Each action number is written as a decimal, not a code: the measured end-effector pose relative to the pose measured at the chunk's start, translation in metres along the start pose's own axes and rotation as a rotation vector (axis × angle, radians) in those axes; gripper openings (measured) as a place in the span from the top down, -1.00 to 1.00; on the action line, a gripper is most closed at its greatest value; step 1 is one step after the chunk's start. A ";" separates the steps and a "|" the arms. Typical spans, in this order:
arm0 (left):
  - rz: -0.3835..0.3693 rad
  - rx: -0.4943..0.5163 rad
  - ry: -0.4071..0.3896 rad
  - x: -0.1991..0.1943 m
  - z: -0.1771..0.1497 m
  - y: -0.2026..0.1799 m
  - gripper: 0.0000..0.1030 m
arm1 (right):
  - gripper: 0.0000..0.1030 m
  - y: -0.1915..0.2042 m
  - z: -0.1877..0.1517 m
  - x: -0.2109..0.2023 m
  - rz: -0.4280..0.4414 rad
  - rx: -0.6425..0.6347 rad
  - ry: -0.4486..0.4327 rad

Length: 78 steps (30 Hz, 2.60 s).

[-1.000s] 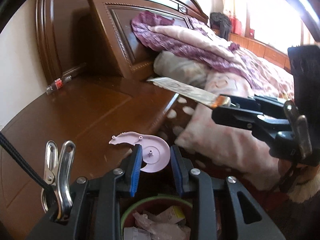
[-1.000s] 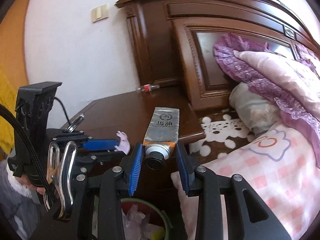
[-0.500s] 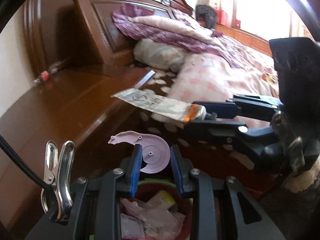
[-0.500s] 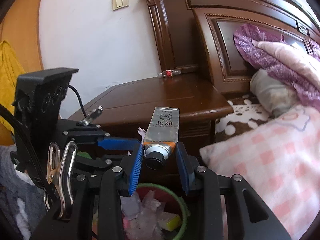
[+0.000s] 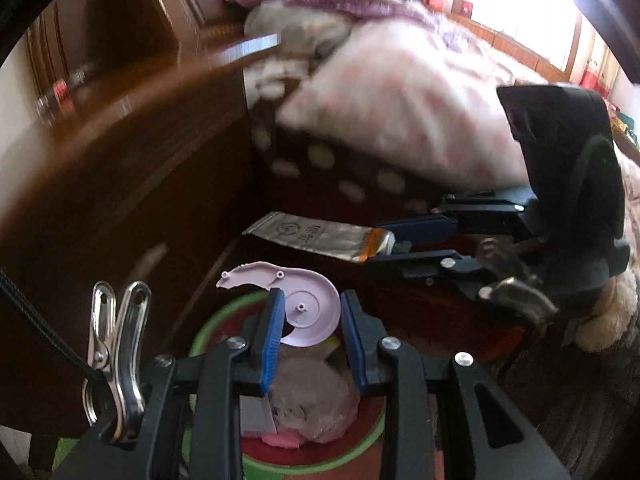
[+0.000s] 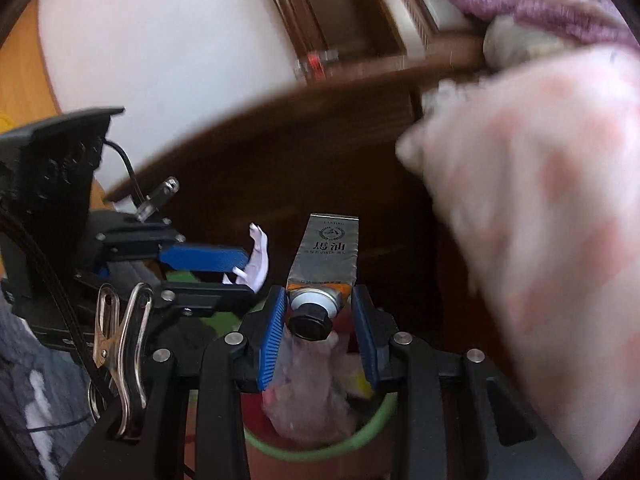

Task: Collect trash
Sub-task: 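Open the left gripper to drop the pink ring while the right drops the tube, then raise both open grippers from the bin back toward the nightstand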

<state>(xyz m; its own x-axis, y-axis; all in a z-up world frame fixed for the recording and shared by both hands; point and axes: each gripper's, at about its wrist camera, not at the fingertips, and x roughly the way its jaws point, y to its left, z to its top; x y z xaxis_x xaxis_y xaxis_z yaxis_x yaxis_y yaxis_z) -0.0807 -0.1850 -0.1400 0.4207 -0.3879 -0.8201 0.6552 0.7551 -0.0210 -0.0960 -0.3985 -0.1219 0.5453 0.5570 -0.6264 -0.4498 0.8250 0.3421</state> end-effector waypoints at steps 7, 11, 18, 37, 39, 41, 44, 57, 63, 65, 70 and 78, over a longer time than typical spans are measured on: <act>0.001 -0.058 0.148 0.054 -0.027 0.020 0.42 | 0.34 0.000 -0.032 0.064 -0.018 -0.019 0.205; -0.007 -0.114 0.206 0.074 -0.042 0.036 0.42 | 0.34 0.002 -0.043 0.089 -0.013 -0.035 0.291; -0.025 -0.118 0.241 0.095 -0.054 0.044 0.42 | 0.34 0.006 -0.045 0.112 -0.012 -0.047 0.348; 0.016 -0.117 0.354 0.131 -0.078 0.049 0.42 | 0.33 0.013 -0.063 0.156 -0.051 -0.120 0.473; 0.017 -0.118 0.353 0.130 -0.077 0.051 0.42 | 0.33 0.015 -0.063 0.161 -0.051 -0.118 0.477; 0.023 -0.115 0.360 0.129 -0.077 0.050 0.42 | 0.33 0.013 -0.065 0.158 -0.046 -0.106 0.481; 0.015 -0.100 0.368 0.132 -0.074 0.043 0.25 | 0.33 0.011 -0.065 0.162 -0.048 -0.099 0.496; 0.065 -0.042 0.372 0.122 -0.071 0.029 -0.54 | -0.29 0.008 -0.061 0.172 -0.069 -0.107 0.525; 0.071 -0.042 0.359 0.112 -0.069 0.028 -0.54 | -0.39 0.003 -0.059 0.174 -0.063 -0.102 0.522; 0.083 -0.032 0.348 0.107 -0.067 0.029 -0.54 | -0.41 0.003 -0.061 0.175 -0.053 -0.096 0.524; 0.068 0.005 0.367 0.097 -0.061 0.030 -0.54 | -0.46 0.009 -0.059 0.170 -0.024 -0.102 0.530; 0.120 0.062 0.307 0.063 -0.050 0.018 -0.53 | -0.46 0.025 -0.044 0.146 -0.033 -0.175 0.488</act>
<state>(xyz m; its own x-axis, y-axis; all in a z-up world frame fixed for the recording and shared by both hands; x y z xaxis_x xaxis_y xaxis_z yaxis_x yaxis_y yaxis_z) -0.0735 -0.1691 -0.2205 0.2950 -0.1138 -0.9487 0.6535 0.7484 0.1134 -0.0587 -0.3005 -0.2356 0.1870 0.3874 -0.9027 -0.5718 0.7902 0.2206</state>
